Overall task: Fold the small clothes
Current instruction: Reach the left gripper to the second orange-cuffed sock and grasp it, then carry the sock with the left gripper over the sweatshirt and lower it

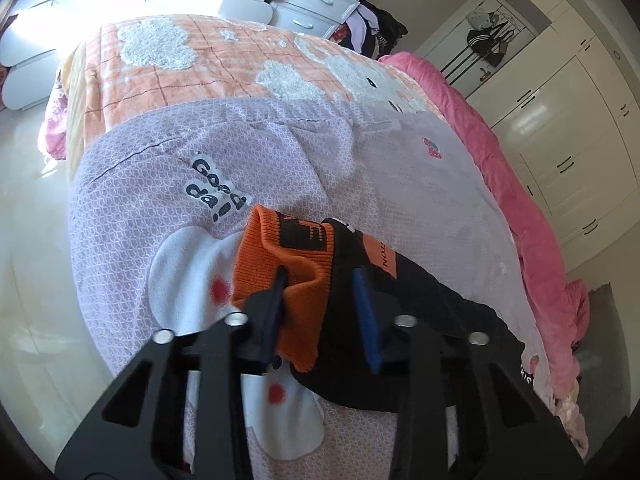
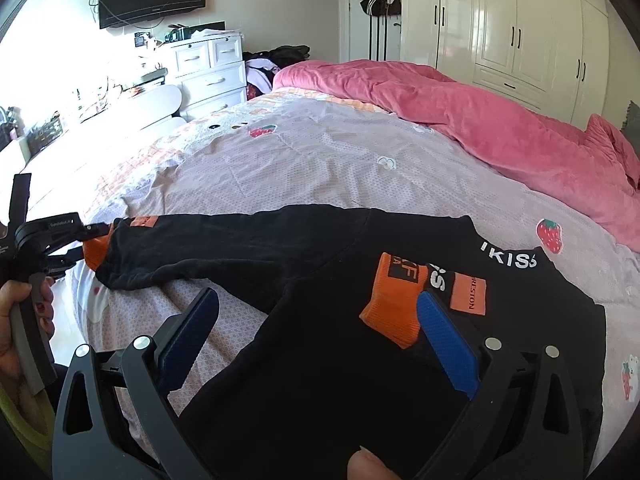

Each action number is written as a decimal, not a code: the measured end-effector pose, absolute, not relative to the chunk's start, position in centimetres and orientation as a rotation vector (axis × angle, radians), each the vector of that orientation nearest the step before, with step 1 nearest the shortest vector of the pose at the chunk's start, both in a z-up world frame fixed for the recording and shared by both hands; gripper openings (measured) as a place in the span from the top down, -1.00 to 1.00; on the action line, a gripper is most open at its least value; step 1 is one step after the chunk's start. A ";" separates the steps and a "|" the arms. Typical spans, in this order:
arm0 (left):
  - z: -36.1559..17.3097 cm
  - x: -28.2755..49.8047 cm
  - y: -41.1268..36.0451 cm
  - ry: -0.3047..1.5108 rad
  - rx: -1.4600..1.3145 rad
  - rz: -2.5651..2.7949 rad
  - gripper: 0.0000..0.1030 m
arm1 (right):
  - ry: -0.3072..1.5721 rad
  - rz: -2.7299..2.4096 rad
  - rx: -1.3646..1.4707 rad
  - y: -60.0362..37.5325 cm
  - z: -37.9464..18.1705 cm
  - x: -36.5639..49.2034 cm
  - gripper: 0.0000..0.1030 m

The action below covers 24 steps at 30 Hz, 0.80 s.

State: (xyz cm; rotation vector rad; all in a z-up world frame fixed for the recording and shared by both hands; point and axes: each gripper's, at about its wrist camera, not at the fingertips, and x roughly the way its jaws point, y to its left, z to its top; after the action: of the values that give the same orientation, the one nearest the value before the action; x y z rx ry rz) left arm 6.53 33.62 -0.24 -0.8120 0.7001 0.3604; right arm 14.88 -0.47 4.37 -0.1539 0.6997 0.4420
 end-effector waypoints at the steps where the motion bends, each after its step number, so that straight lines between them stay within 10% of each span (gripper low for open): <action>1: -0.2 6.5 33.7 0.698 -0.813 0.355 0.88 | 0.701 0.441 -0.152 -0.6 4.3 14.9 -0.91; 24: 8.0 9.1 20.8 0.566 -0.574 0.006 0.90 | 0.732 0.273 0.009 -9.2 4.9 17.4 -0.91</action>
State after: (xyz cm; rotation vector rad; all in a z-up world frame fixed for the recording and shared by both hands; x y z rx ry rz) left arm 9.13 20.79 7.97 -0.5741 0.5656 0.0057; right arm 17.36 -9.18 4.94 0.0094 0.7317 0.2734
